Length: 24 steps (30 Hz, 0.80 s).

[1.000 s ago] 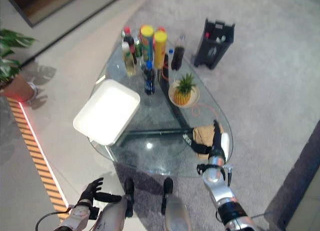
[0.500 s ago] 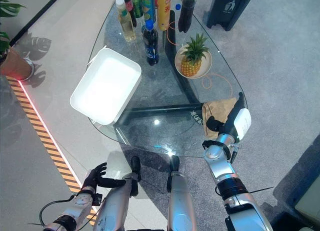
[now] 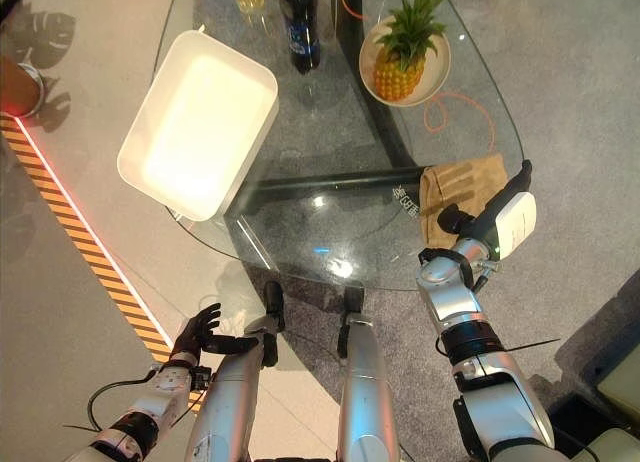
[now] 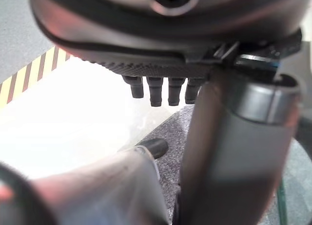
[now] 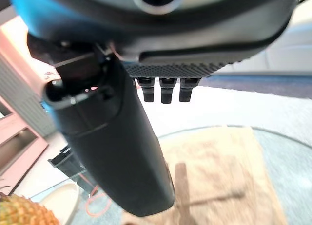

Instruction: Wipe the table with a cloth and put it in the basket.

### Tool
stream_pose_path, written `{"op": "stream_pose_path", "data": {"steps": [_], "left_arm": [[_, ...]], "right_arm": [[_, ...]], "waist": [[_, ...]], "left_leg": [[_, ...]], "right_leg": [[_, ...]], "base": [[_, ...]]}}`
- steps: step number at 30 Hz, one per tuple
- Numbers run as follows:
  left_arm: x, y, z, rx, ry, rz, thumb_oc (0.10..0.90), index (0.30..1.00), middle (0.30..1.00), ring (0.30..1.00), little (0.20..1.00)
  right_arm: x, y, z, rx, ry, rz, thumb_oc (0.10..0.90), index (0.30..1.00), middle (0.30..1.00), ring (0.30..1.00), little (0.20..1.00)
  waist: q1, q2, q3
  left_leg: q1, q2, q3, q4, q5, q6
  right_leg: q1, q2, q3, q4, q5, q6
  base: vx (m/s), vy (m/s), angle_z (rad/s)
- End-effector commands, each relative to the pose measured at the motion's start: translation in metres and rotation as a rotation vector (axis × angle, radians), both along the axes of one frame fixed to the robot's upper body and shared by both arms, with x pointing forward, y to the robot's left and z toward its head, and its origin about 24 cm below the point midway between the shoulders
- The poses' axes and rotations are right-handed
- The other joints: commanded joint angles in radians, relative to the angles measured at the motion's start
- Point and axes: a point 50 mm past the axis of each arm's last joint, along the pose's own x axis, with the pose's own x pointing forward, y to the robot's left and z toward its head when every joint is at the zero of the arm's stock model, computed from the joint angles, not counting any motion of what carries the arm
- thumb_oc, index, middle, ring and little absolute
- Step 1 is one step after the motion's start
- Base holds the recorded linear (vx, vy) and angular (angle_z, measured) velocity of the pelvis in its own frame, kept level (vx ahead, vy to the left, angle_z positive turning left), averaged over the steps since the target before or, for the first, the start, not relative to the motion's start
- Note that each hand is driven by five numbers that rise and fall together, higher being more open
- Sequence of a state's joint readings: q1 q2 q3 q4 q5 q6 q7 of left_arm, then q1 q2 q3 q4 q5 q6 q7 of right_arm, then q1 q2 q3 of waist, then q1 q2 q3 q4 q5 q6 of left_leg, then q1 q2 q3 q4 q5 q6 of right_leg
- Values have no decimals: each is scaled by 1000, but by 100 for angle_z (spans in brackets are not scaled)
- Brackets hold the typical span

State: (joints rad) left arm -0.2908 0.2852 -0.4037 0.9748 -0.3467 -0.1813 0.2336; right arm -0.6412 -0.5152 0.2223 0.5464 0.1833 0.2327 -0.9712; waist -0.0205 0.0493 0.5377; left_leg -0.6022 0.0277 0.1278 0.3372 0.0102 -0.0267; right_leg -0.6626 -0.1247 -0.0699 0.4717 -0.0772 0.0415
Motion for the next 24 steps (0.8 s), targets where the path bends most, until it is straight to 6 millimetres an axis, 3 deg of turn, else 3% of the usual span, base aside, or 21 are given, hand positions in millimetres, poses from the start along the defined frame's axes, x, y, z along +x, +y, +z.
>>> {"op": "stream_pose_path", "data": {"steps": [1,14,19,24], "left_arm": [[-29,3,-20,9,88,59,800,900,900,900,900],[-26,1,-15,0,71,40,800,900,900,900,900],[-25,3,-13,1,61,48,800,900,900,900,900],[-22,-1,-10,-11,40,31,800,900,900,900,900]], "right_arm": [[-4,-27,42,-23,-176,-77,800,900,900,900,900],[-1,-43,52,86,-187,-51,800,900,900,900,900],[-2,-55,48,61,-118,-91,800,900,900,900,900],[-3,-70,59,5,-113,-139,800,900,900,900,900]], "waist": [[1,-2,-18],[6,18,-18],[16,28,-18],[23,41,-18]], "left_leg": [[-58,-59,36,144,-123,40],[-171,-61,20,194,-124,41],[-195,-54,7,225,-157,34],[-243,-50,4,249,-158,34]], "right_leg": [[-12,45,-70,-41,28,-27],[-139,45,-74,20,28,-37],[-171,43,-74,63,-5,-33],[-225,37,-78,98,-4,-35]], "base": [[0,0,0],[8,-4,1],[59,-17,3],[18,-12,3]]}}
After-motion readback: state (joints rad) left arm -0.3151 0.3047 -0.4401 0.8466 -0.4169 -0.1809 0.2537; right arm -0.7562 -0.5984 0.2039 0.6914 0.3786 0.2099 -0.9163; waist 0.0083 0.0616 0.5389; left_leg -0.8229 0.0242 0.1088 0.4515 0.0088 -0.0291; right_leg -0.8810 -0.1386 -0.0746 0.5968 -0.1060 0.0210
